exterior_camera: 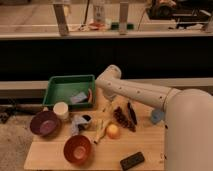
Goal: Place fork in purple bowl
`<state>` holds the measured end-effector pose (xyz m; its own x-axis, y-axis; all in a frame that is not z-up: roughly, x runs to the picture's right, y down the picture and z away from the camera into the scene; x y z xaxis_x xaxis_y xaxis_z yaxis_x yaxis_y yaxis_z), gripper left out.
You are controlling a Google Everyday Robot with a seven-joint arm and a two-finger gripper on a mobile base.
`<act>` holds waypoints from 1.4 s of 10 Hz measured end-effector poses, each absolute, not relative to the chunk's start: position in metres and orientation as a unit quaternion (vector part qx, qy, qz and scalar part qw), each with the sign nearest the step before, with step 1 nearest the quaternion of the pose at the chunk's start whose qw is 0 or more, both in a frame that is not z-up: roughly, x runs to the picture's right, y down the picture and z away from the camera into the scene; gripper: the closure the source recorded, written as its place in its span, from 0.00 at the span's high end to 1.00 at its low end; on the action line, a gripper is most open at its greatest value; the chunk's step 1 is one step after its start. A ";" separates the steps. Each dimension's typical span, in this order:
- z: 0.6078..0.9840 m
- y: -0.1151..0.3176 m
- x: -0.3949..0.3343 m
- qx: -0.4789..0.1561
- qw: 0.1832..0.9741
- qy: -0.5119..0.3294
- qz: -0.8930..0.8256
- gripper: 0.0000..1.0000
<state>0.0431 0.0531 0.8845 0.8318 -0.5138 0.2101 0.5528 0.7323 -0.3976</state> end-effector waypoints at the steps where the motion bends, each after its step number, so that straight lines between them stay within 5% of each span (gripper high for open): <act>1: 0.887 0.050 0.046 -0.229 0.927 -0.045 -0.293 0.80; 14: 0.939 0.054 0.045 -0.222 0.869 -0.092 -0.433 0.80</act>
